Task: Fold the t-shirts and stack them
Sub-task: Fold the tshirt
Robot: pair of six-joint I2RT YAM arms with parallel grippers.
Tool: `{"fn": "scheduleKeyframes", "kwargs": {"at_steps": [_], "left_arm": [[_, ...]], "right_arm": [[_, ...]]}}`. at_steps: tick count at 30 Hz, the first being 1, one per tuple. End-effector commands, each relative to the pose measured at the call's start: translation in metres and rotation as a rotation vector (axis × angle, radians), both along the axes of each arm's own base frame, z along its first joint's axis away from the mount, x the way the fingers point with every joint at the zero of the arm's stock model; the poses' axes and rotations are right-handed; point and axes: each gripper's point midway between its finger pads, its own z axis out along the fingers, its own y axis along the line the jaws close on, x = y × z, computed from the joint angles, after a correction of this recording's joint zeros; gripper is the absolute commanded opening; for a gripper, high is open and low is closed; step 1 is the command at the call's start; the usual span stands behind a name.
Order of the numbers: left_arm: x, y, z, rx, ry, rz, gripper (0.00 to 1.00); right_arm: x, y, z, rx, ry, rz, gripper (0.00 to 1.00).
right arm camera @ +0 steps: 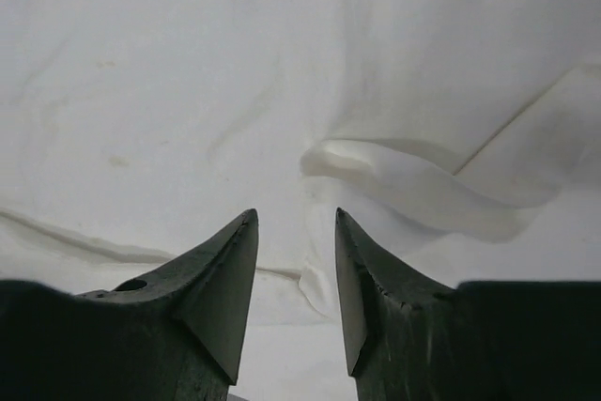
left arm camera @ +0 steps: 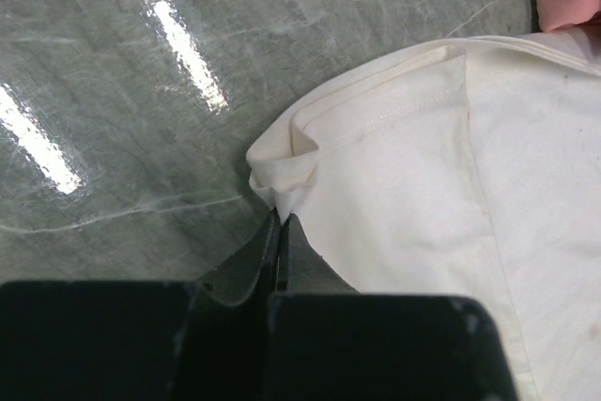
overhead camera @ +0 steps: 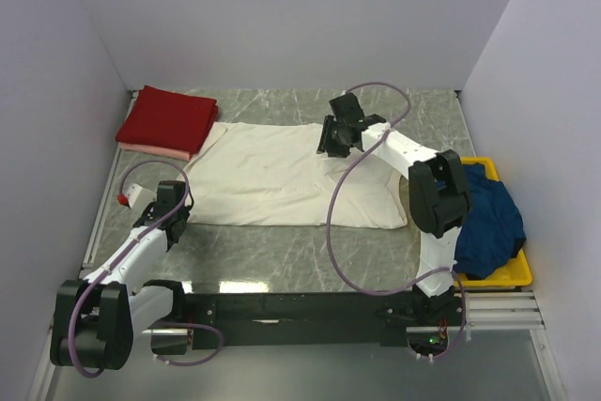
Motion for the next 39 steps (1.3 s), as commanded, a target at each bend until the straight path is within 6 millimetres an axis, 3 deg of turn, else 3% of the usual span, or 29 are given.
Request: {"fn": "scheduleKeyframes", "kwargs": {"at_steps": [1,17,25,27,31,34,39], "left_arm": [[0.014,-0.001,0.017,0.003,-0.049,-0.017,0.0],[0.014,-0.001,0.017,0.005,-0.051,-0.017,0.01],[0.014,-0.001,0.017,0.005,-0.05,-0.019,0.01],[0.014,-0.001,0.018,0.004,-0.052,-0.018,0.01],[0.014,-0.001,0.018,0.006,-0.053,-0.018,0.01],[0.014,-0.001,0.018,0.006,-0.053,-0.018,0.01],[0.013,-0.001,0.018,0.004,-0.052,-0.018,0.01]], "right_arm": [[0.006,-0.012,0.031,-0.05,-0.086,-0.024,0.45],[0.024,0.005,-0.014,-0.386,-0.037,-0.023,0.41],[0.018,0.007,-0.018,-0.449,-0.043,-0.022,0.4],[0.017,0.009,-0.019,-0.45,-0.038,-0.013,0.34],[0.016,0.013,-0.021,-0.443,-0.032,-0.004,0.09],[0.015,0.016,-0.019,-0.442,-0.033,0.001,0.0],[0.014,0.026,-0.01,-0.434,-0.063,0.023,0.0]]}}
